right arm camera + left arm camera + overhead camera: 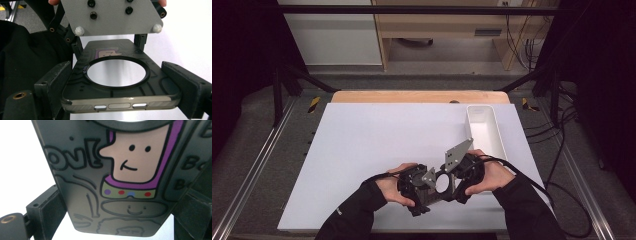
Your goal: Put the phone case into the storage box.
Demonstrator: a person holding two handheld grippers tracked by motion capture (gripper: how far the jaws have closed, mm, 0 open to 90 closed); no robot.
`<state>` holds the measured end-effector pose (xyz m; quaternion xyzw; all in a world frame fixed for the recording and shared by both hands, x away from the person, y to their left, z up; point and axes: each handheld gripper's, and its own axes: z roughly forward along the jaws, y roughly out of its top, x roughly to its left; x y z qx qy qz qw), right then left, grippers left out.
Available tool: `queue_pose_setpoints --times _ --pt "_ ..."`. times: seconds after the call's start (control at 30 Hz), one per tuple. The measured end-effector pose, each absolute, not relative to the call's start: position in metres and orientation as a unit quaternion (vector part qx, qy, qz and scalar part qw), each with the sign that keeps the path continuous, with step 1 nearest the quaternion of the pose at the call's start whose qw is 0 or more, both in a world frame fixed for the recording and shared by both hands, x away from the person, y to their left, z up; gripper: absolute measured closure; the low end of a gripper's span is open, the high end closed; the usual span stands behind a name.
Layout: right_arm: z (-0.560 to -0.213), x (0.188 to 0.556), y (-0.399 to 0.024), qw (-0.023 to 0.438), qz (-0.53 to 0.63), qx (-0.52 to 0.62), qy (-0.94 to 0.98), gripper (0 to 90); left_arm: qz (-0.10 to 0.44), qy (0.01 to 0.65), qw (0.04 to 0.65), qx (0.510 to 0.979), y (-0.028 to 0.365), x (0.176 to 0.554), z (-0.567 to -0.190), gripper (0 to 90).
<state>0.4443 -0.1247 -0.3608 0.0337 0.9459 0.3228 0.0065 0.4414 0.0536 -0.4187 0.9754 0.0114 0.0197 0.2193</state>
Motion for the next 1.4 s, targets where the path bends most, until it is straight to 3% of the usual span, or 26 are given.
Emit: queue_pose_setpoints --times 0.3,1.07,1.4 --pt "-0.361 0.443 -0.123 0.005 0.321 0.028 0.947 12.5 0.023 0.004 0.213 0.977 0.051 0.441 -0.418 10.9" --pt "-0.360 0.442 -0.125 0.013 0.334 0.025 0.942 11.3 0.029 0.006 0.225 0.974 0.053 0.440 -0.417 11.7" --pt "-0.350 0.440 -0.133 0.018 0.365 0.031 0.930 3.8 0.033 0.013 0.238 0.971 0.059 0.441 -0.417 11.7"
